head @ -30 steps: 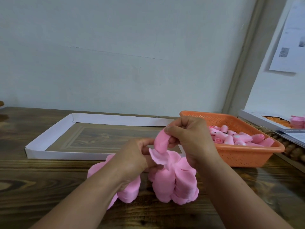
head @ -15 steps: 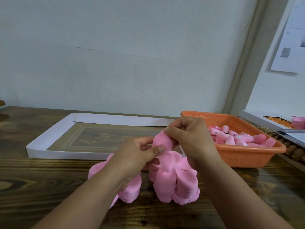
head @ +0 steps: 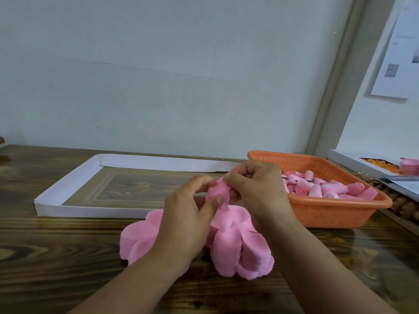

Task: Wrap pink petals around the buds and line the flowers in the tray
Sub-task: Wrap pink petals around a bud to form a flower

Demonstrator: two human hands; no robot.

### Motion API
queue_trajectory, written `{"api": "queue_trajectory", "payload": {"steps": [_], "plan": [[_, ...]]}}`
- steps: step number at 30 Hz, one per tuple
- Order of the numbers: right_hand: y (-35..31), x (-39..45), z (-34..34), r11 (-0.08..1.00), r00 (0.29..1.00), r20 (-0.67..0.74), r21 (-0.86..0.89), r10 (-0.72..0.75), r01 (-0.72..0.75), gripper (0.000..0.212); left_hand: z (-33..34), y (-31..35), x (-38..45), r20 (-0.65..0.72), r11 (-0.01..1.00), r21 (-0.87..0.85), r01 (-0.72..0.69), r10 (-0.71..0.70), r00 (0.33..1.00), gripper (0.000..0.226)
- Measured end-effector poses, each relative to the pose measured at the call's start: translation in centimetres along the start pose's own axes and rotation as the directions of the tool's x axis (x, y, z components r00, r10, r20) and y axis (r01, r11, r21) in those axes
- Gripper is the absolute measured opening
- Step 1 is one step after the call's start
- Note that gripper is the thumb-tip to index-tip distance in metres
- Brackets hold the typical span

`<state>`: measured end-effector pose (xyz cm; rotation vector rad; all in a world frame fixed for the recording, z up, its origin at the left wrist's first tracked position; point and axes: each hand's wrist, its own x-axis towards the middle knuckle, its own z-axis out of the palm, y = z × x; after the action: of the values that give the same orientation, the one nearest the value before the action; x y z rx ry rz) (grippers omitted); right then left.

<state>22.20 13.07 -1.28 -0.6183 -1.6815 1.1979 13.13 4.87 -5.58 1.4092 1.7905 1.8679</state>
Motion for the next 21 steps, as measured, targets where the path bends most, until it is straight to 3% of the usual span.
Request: {"api": "queue_trajectory", "payload": {"steps": [12,17,21], "plan": [[0.4,0.3,-0.3,0.995,0.996,0.005,0.043,0.093,-0.093,0.022,0.1,-0.6,0.2,0.131,0.930,-0.328,0.164,-0.127,0.983,0.034],[-0.3,0.2,-0.8,0.982,0.986,0.101,0.124,0.134,-0.146,0.029,0.2,-0.7,0.6,0.146,0.891,-0.394,0.226,-0.182,0.972,0.026],[-0.9,0.4,-1.5,0.973,0.964,0.213,0.135,0.158,-0.189,0.024,0.0,-0.7,0.8,0.189,0.871,-0.411,0.270,-0.208,0.960,0.023]]}}
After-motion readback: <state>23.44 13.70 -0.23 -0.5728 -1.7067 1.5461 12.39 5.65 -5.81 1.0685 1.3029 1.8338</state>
